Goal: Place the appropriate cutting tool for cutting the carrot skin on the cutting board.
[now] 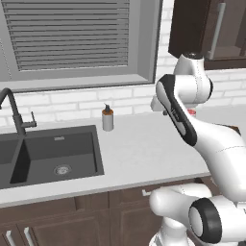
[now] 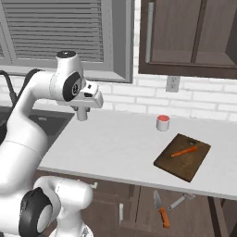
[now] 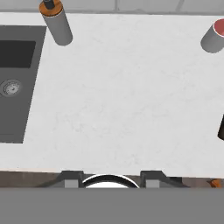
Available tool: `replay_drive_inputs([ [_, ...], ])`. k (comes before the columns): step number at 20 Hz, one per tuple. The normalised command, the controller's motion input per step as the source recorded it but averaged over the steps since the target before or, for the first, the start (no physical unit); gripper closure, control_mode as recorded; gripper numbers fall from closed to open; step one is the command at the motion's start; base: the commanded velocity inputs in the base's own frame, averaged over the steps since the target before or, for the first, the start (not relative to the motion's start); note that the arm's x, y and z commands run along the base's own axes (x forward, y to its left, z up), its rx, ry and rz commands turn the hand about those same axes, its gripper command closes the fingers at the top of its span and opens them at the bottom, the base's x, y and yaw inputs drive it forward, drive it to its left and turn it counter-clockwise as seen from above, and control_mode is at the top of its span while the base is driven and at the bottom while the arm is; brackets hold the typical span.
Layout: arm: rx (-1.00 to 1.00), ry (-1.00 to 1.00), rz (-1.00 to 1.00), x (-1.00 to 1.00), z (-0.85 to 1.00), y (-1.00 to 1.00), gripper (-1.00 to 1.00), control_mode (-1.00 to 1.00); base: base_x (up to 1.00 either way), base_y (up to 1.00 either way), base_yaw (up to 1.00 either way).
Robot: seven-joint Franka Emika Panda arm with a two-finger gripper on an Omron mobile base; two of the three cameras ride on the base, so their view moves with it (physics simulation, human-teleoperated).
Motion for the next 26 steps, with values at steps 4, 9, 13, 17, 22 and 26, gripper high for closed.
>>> replay_drive_inputs([
  [4, 0.0, 0.0, -0.02, -0.09, -0.01, -0.06, -1.0, -1.0, 0.0, 0.0, 0.0],
  [9, 0.2, 0.03, -0.13, -0.42, -0.28, -0.89, -1.0, -1.0, 0.0, 0.0, 0.0],
  [13, 0.23, 0.14, -0.16, -0.27, -0.55, -1.0, -1.0, -1.0, 0.0, 0.0, 0.0],
  [17, 0.21, 0.21, -0.08, -0.25, -0.76, -1.0, -1.0, -1.0, 0.0, 0.0, 0.0],
  [22, 0.04, 0.08, -0.01, -0.43, -0.9, -1.0, -1.0, -1.0, 0.0, 0.0, 0.0],
  [26, 0.0, 0.06, -0.01, -0.44, -0.56, -0.98, -1.0, -1.0, 0.0, 0.0, 0.0],
])
